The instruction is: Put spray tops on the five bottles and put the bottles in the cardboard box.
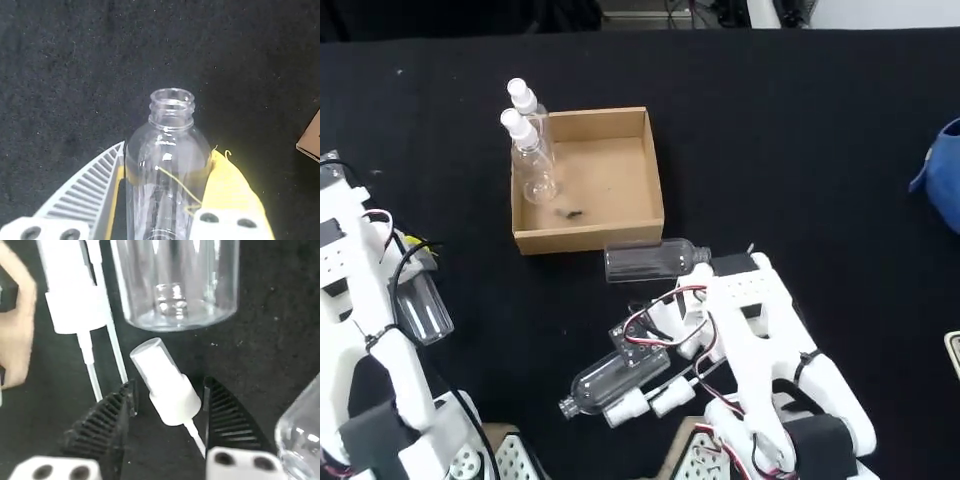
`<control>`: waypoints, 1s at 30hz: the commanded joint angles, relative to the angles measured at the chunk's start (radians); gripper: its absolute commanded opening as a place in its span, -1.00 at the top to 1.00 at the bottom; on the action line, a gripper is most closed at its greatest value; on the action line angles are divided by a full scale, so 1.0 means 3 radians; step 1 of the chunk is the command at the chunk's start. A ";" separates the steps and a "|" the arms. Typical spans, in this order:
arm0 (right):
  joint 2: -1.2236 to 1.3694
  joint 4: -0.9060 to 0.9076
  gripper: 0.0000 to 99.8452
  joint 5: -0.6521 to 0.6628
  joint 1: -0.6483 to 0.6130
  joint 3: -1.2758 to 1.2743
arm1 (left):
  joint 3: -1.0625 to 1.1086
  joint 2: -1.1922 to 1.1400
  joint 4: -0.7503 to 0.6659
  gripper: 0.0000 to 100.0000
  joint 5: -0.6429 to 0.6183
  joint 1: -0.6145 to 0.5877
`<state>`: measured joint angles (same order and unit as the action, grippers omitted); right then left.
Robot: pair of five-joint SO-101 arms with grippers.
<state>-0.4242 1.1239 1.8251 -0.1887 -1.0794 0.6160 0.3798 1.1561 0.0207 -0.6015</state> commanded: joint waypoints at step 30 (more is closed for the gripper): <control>-0.0003 -0.0031 0.42 -0.0609 0.0220 0.0258 | -0.0043 0.0107 -0.0026 0.94 0.0031 -0.0028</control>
<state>-0.4258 1.1070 1.6548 -0.0767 -1.0334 0.6160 0.3798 1.1561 0.0207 -0.6015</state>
